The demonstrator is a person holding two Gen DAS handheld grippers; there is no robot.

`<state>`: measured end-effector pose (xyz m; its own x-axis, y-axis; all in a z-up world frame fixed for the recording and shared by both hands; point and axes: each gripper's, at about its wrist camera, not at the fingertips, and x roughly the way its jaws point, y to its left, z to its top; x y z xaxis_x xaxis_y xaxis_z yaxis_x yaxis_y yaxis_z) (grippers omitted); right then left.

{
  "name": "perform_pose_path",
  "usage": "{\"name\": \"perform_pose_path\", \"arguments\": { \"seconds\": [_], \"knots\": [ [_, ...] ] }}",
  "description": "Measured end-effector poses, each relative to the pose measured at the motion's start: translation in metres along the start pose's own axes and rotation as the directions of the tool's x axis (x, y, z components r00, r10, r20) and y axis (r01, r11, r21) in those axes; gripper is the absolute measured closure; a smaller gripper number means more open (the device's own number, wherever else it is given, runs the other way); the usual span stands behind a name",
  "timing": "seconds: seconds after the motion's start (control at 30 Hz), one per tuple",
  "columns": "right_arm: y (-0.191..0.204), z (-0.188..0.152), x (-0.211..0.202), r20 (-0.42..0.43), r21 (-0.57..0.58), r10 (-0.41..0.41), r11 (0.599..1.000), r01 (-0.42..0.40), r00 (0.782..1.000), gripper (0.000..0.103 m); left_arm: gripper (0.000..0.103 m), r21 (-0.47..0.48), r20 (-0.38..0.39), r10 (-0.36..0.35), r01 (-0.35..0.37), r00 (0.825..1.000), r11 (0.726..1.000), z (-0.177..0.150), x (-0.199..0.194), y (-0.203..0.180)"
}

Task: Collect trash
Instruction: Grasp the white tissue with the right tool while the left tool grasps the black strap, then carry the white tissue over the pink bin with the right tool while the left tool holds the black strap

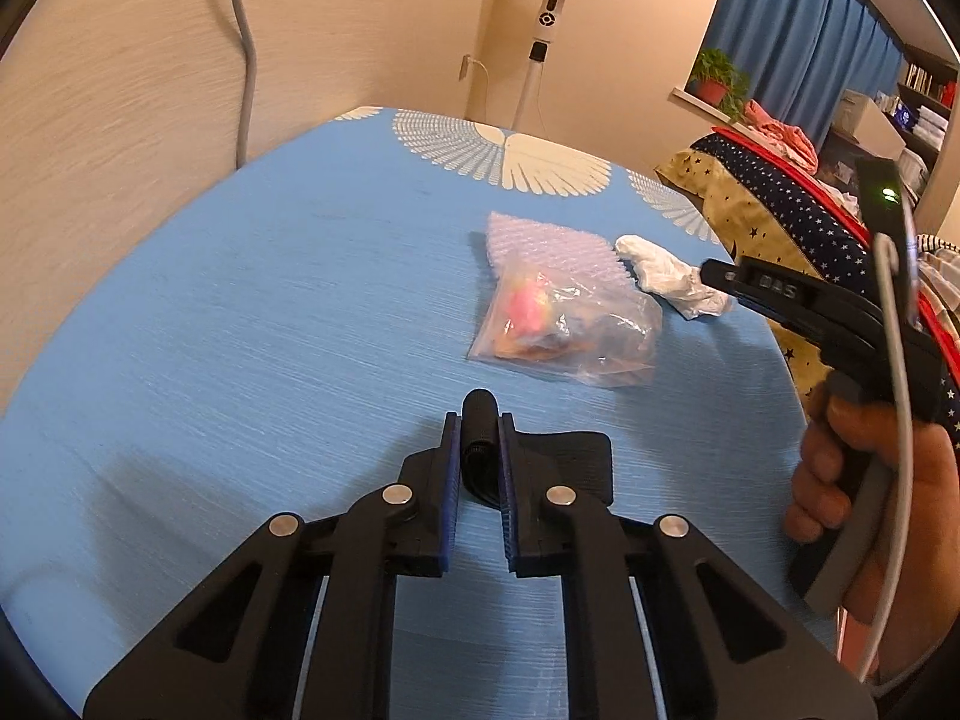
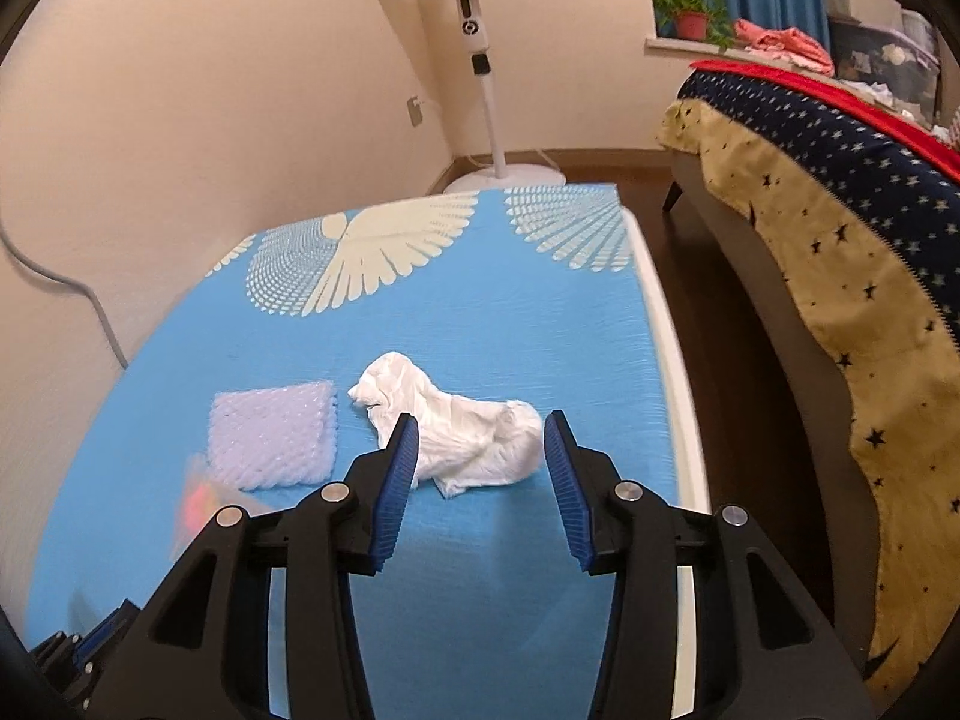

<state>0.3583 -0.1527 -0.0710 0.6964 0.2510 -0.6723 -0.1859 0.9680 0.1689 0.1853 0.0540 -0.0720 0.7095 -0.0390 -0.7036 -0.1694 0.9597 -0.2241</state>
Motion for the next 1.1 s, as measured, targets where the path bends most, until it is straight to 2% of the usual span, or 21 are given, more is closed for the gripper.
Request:
{"name": "perform_pose_path", "arguments": {
  "seconds": [0.1, 0.13, 0.17, 0.23, 0.5, 0.7, 1.1],
  "knots": [
    [0.002, -0.001, 0.011, -0.034, 0.0, 0.009, 1.0, -0.009, 0.999, 0.059, 0.092, 0.002, 0.002, 0.001, -0.001, 1.0, 1.0, -0.001, -0.001, 0.001],
    [0.002, -0.001, 0.012, -0.037, -0.001, 0.015, 1.0, -0.015, 0.999, 0.066, 0.092, 0.004, 0.001, 0.002, -0.002, 1.0, 1.0, -0.001, -0.001, 0.0],
    [0.002, 0.0, 0.012, -0.036, -0.002, 0.018, 1.0, -0.018, 0.999, 0.084, 0.092, 0.006, 0.002, 0.003, -0.003, 1.0, 1.0, -0.001, -0.001, -0.001],
    [0.002, -0.003, 0.011, -0.047, -0.007, 0.029, 1.0, -0.029, 0.998, 0.102, 0.092, 0.008, 0.002, 0.004, -0.004, 1.0, 1.0, -0.001, -0.001, -0.002],
    [0.004, -0.013, -0.019, -0.036, -0.024, 0.049, 0.998, -0.05, 0.998, 0.103, 0.092, 0.003, 0.002, -0.013, 0.013, 1.0, 1.0, -0.001, -0.006, -0.002],
    [0.01, -0.025, -0.06, -0.021, -0.011, 0.047, 0.999, -0.047, 0.999, 0.103, 0.092, 0.005, 0.016, -0.034, 0.034, 0.999, 0.999, 0.001, -0.017, -0.006],
    [0.012, -0.069, -0.148, 0.003, -0.022, 0.017, 1.0, -0.016, 1.0, 0.103, 0.093, 0.056, 0.064, -0.085, 0.081, 0.994, 0.995, -0.005, -0.06, -0.018]
  ]
}}
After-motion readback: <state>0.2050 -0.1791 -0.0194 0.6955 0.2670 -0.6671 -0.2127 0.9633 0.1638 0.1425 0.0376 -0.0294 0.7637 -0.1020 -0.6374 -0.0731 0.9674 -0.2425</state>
